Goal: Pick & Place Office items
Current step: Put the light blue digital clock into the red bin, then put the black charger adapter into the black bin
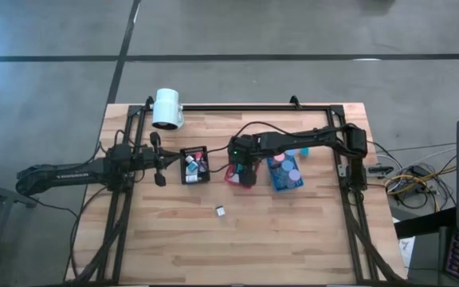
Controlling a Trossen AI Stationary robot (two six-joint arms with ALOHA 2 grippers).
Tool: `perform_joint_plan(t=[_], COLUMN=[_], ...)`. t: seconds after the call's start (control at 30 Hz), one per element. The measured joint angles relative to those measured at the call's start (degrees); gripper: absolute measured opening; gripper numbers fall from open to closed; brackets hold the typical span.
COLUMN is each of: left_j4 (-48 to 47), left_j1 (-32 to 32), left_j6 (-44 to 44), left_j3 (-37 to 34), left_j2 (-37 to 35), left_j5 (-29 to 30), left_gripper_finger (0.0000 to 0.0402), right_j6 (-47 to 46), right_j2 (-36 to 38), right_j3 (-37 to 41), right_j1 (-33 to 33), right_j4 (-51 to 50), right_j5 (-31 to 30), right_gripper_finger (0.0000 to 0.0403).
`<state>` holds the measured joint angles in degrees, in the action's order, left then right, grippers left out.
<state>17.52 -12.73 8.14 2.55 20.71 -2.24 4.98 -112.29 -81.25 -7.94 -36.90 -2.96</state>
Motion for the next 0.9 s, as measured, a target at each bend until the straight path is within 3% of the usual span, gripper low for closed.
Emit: perform_joint_plan(t=[0.37, 0.63, 0.9], left_j4=[0.0, 0.0, 0.0], left_j1=[0.0, 0.0, 0.0], left_j6=[0.0, 0.0, -0.3], left_j3=[0.0, 0.0, 0.0], left_j2=[0.0, 0.0, 0.1], left_j5=[0.0, 0.1, 0.1], left_gripper_finger=[0.0023, 0.0023, 0.0023], right_j6=[-0.2, 4.2, 2.2], right_j2=[8.1, 28.5, 50.6], right_j3=[0.0, 1.7, 14.4], right_j1=[0.0, 0.2, 0.2], right_j4=[-4.5, 2.5, 22.1], right_j5=[0.0, 9.3, 14.1], right_gripper_finger=[0.0348, 0.0306, 0.0224])
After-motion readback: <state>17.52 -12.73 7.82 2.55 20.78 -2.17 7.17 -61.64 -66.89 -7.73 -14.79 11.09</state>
